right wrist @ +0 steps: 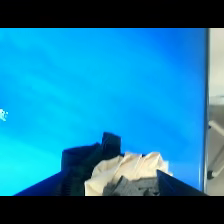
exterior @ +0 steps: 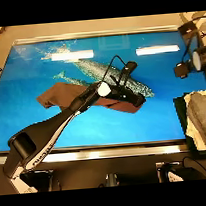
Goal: Fold the shirts.
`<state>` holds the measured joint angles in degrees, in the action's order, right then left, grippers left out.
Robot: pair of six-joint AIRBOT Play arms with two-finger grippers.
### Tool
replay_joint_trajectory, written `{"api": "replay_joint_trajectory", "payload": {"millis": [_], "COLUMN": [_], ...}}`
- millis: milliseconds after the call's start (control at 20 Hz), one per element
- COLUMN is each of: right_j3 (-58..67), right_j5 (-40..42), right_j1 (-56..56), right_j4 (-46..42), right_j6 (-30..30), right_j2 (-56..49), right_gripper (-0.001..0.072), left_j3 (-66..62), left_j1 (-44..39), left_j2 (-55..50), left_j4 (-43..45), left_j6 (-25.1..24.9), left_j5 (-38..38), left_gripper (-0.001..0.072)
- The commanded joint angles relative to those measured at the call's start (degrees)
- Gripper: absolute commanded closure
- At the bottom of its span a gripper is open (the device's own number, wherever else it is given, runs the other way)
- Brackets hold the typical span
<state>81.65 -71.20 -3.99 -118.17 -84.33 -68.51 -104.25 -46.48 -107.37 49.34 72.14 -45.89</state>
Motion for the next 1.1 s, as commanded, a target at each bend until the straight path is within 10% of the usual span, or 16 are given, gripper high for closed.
{"api": "replay_joint_trajectory", "payload": {"millis": [0,400,650,1050], "right_j3": [0.1,-5.6,-7.0,-7.0], "right_j5": [-4.8,-2.0,-1.8,-3.8], "right_j1": [3.3,3.3,3.2,3.2], "right_j4": [4.9,28.3,40.8,47.5], "right_j6": [5.2,18.6,26.3,29.8], "right_j2": [0.5,-2.4,-9.2,-16.2], "right_gripper": [0.0132,0.0076,0.0063,0.0009], "left_j3": [-2.1,-3.3,9.3,19.9], "left_j1": [4.6,47.7,61.8,54.8], "left_j2": [3.5,13.0,13.0,10.8], "left_j4": [9.4,31.1,22.1,21.2], "left_j6": [3.0,19.2,23.2,9.7], "left_j5": [-5.7,-38.9,-38.2,-18.1], "left_gripper": [0.0087,0.0085,0.0085,0.0085]}}
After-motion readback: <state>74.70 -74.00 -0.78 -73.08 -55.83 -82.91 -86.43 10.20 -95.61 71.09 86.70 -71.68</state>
